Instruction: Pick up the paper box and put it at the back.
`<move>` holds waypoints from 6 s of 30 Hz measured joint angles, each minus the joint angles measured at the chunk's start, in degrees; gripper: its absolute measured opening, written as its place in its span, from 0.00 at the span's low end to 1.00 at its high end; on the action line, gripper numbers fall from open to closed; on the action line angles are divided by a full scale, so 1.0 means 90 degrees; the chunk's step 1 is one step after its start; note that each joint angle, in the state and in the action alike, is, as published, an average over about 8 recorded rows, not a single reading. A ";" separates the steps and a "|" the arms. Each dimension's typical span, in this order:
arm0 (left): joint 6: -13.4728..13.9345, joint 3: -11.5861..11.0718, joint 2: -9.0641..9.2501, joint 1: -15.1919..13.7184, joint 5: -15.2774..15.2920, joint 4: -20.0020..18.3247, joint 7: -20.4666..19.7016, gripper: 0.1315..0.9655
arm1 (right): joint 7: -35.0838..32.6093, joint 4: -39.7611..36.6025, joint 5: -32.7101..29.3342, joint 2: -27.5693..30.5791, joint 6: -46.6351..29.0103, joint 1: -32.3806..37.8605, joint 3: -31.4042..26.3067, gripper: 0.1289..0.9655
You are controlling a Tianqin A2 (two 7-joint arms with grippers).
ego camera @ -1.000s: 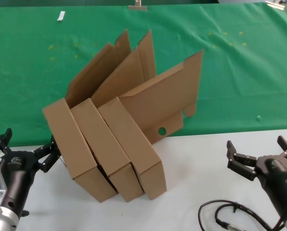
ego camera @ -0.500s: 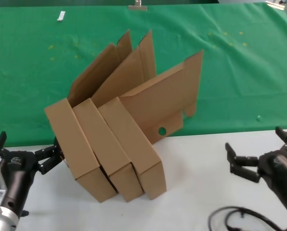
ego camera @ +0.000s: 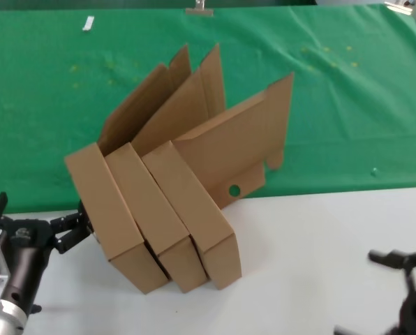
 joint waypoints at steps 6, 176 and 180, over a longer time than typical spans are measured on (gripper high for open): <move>0.0000 0.0000 0.0000 0.0000 0.0000 0.0000 0.0000 1.00 | -0.0126 -0.1315 -0.0131 -0.0014 -0.1633 0.1270 -0.1063 1.00; 0.0000 0.0000 0.0000 0.0000 0.0001 0.0000 -0.0002 1.00 | -0.2579 -0.5526 -0.0662 -0.4610 0.0650 0.5206 0.2961 0.85; 0.0000 0.0000 0.0000 0.0000 0.0001 0.0000 -0.0002 1.00 | -0.2476 -0.5303 -0.0737 -0.4635 0.0748 0.5022 0.2923 0.91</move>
